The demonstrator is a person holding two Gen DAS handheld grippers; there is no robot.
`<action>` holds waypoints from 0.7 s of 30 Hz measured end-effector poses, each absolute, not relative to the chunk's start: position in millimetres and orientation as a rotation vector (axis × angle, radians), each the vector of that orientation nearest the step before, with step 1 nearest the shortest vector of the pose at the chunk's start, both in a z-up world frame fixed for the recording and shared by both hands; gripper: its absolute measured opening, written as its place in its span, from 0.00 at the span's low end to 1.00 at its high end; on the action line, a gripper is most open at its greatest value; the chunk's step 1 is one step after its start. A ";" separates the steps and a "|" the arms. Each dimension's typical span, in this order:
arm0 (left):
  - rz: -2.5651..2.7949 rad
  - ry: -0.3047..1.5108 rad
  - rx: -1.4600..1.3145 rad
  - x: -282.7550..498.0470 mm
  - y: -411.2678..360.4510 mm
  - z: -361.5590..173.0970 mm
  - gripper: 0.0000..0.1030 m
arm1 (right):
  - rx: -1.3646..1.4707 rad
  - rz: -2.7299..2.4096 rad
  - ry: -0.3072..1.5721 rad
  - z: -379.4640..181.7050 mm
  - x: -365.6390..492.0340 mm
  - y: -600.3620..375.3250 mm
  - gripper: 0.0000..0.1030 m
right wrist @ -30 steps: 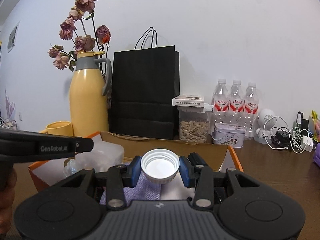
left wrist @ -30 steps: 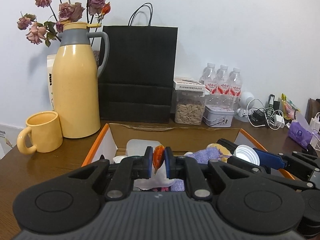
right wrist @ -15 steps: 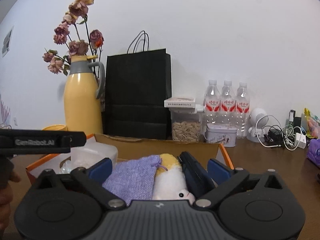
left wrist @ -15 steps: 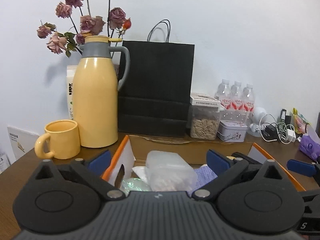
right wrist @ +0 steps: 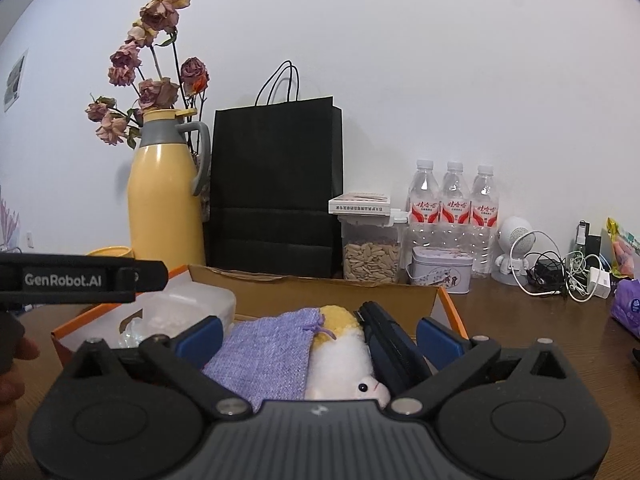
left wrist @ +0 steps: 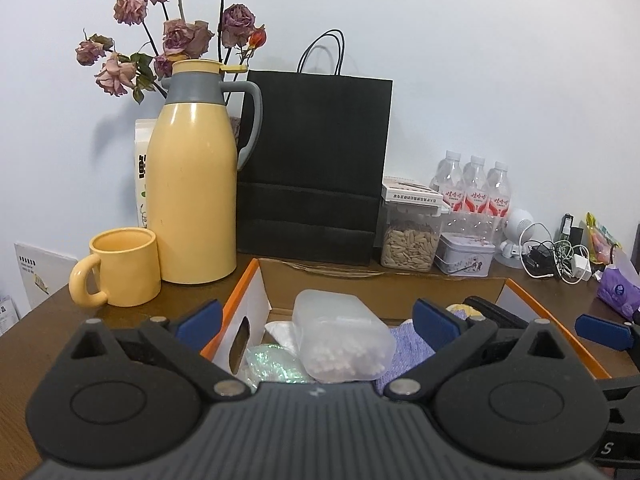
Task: Organize objects
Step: 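Carry the orange item and cap into the box and open both grippers, then withdraw both grippers from the box back over the table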
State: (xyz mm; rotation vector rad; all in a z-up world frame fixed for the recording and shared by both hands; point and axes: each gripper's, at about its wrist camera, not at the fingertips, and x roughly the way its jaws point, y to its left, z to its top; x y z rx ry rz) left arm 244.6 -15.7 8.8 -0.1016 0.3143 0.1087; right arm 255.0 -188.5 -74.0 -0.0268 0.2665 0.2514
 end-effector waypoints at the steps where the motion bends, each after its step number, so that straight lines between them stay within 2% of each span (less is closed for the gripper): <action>1: 0.109 0.314 -0.102 244.3 -15.7 8.7 1.00 | -0.026 0.251 0.265 -73.5 255.1 -188.6 1.00; 21: 0.081 0.373 -0.086 190.8 -9.8 11.7 1.00 | -0.072 0.279 0.258 -60.6 195.2 -192.3 1.00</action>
